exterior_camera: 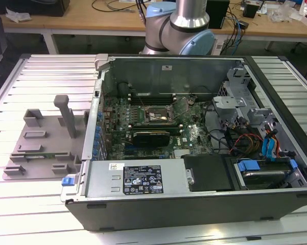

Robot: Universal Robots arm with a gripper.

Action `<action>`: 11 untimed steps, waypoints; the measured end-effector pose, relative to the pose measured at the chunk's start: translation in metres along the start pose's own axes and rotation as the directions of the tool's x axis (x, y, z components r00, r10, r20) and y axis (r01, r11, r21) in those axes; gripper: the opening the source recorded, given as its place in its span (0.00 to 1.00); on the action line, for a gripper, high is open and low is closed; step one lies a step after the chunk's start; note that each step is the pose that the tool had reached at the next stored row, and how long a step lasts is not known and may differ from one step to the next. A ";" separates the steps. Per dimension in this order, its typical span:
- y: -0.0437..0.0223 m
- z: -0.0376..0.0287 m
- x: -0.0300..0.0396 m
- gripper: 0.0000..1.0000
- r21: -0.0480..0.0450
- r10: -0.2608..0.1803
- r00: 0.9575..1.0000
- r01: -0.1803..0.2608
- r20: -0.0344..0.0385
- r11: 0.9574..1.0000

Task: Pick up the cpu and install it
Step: 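Pick up the cpu and move it towards the insertion slot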

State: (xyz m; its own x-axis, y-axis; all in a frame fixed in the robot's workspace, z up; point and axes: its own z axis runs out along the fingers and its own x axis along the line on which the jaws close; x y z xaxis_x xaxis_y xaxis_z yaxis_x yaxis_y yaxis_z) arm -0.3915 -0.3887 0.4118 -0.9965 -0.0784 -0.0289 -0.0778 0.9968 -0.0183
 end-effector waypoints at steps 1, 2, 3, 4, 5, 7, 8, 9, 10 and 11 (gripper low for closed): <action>0.0000 -0.0002 -0.0001 0.55 0.000 0.000 1.000 0.000 0.000 1.000; 0.0000 -0.0003 -0.0001 0.55 0.000 0.000 1.000 0.000 0.000 1.000; 0.0000 -0.0003 0.0000 0.55 0.000 0.000 1.000 0.000 0.000 1.000; 0.0000 -0.0003 0.0000 0.55 0.000 0.000 1.000 0.000 0.000 1.000; 0.0000 -0.0004 0.0000 0.55 0.000 0.000 1.000 0.000 0.000 1.000; 0.0000 -0.0003 0.0000 0.55 0.000 0.000 1.000 0.000 0.000 1.000; 0.0000 -0.0003 0.0000 0.55 0.000 0.000 1.000 0.000 0.000 1.000; 0.0000 -0.0003 0.0000 0.55 0.000 0.000 1.000 0.000 0.000 1.000; -0.0001 -0.0005 -0.0011 0.55 0.000 0.000 1.000 0.000 0.000 1.000; -0.0002 -0.0003 -0.0023 0.55 0.000 0.000 1.000 0.000 0.000 1.000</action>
State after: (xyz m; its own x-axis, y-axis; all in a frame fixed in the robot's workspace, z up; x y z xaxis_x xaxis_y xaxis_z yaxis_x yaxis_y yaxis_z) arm -0.3892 -0.3887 0.4122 -0.9965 -0.0785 -0.0287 -0.0780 0.9968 -0.0180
